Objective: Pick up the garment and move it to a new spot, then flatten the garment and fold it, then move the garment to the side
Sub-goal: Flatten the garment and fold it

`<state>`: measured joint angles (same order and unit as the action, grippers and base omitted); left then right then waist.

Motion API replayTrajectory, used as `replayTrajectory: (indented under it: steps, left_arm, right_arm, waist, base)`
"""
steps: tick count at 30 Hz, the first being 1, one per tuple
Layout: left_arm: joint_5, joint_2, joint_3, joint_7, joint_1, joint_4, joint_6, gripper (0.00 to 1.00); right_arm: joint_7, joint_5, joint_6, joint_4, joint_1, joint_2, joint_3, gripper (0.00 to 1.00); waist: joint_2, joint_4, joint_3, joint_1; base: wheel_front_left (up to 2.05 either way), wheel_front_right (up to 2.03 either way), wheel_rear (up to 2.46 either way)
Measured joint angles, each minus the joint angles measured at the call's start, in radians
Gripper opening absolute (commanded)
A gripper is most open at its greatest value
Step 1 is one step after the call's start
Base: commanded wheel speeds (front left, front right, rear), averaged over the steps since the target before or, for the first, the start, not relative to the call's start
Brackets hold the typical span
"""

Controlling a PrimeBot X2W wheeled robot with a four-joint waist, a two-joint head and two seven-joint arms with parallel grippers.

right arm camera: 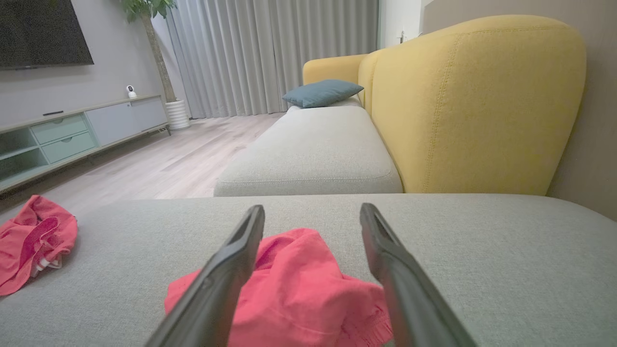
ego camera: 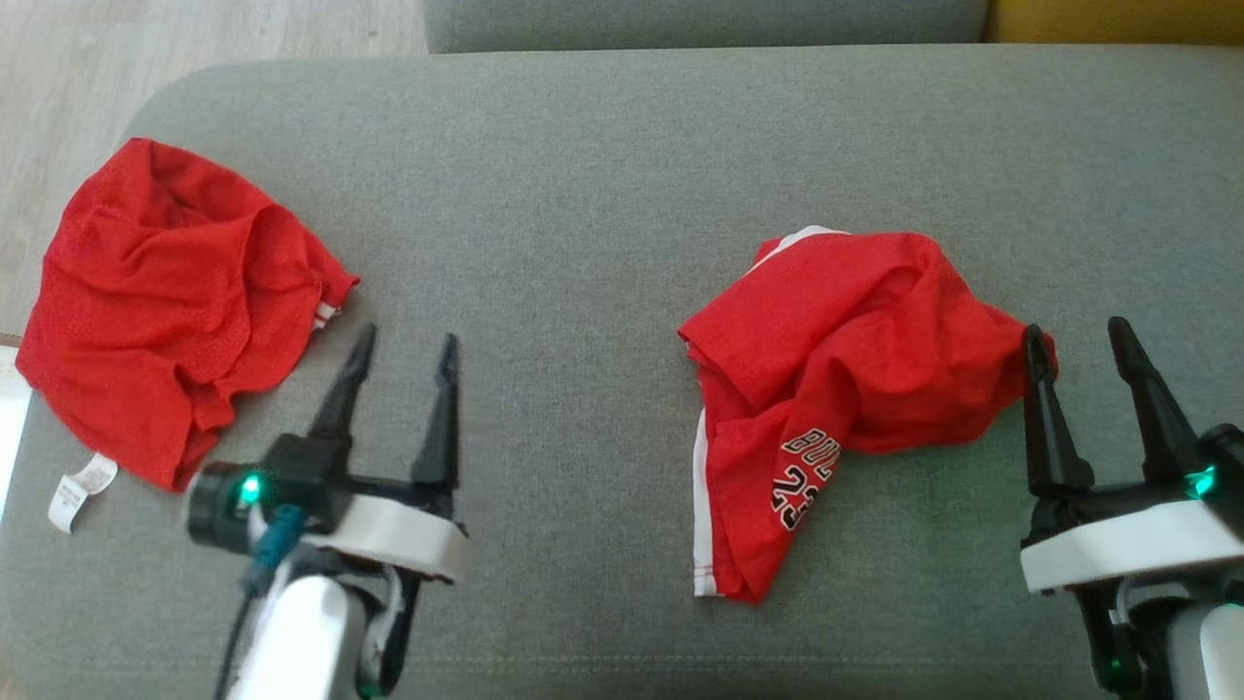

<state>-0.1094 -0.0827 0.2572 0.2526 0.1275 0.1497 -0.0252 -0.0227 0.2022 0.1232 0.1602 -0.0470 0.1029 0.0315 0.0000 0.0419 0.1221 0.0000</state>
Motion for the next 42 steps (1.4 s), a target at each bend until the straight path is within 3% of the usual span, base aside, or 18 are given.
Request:
replayTrajectory:
  steps: [5,13,20,25,26,28,31,36,38,42]
  left_arm:
    - [0.012,0.006,0.085,-0.015,0.002,0.004,0.039,1.00]
    - [-0.033,0.028,0.352,-0.131,0.044,0.099,0.123,1.00]
    - [-0.150,0.028,0.480,-0.136,0.176,0.224,0.120,1.00]
    - [-0.220,0.029,0.541,-0.127,0.275,0.306,0.094,1.00]
    - [-0.235,0.030,0.550,-0.131,0.285,0.327,0.092,0.81]
    - [-0.259,0.030,0.571,-0.137,0.297,0.363,0.085,0.00]
    - [-0.281,0.030,0.598,-0.111,0.310,0.387,0.069,0.00]
    - [-0.261,0.029,0.572,-0.031,0.365,0.377,-0.010,0.00]
    - [-0.225,0.008,0.520,-0.012,0.411,0.307,-0.062,0.00]
    - [-0.170,-0.054,0.439,-0.003,0.470,0.164,-0.113,0.00]
  right_arm:
    - [-0.008,0.000,0.000,0.001,0.000,0.000,-0.002,1.00]
    - [-0.014,0.002,0.000,0.002,0.007,0.001,-0.021,1.00]
    - [-0.015,0.009,0.000,0.006,0.046,0.006,-0.032,1.00]
    - [-0.014,0.017,0.000,0.004,0.059,0.006,-0.034,1.00]
    - [-0.014,0.018,0.000,0.004,0.061,0.006,-0.034,1.00]
    - [-0.014,0.018,0.000,0.000,0.060,0.006,-0.034,1.00]
    - [-0.012,0.018,0.000,-0.007,0.060,0.006,-0.032,1.00]
    - [-0.004,0.027,0.000,-0.014,0.060,0.002,-0.026,1.00]
    - [-0.004,0.027,0.000,-0.025,0.060,0.000,-0.023,1.00]
    - [-0.002,0.037,0.000,-0.038,0.059,-0.007,-0.023,1.00]
  waist:
    - [0.0000,0.000,0.013,0.0000]
    - [0.0000,-0.011,0.065,0.0000]
    - [0.0000,-0.045,0.124,0.0000]
    - [0.0000,-0.081,0.152,0.0000]
    - [0.0000,-0.087,0.156,0.0000]
    - [0.0000,-0.096,0.162,0.0000]
    - [0.0000,-0.104,0.165,0.0000]
    - [0.0000,-0.101,0.153,0.0000]
    - [0.0000,-0.095,0.139,0.0000]
    - [0.0000,-0.088,0.116,0.0000]
  base:
    - [0.00,0.00,0.00]
    - [0.00,0.00,0.00]
    - [0.00,0.00,0.00]
    - [0.00,0.00,0.00]
    - [0.00,0.00,0.00]
    - [0.00,0.00,0.00]
    - [0.00,0.00,0.00]
    - [0.00,0.00,0.00]
    - [0.00,0.00,0.00]
    - [0.00,0.00,0.00]
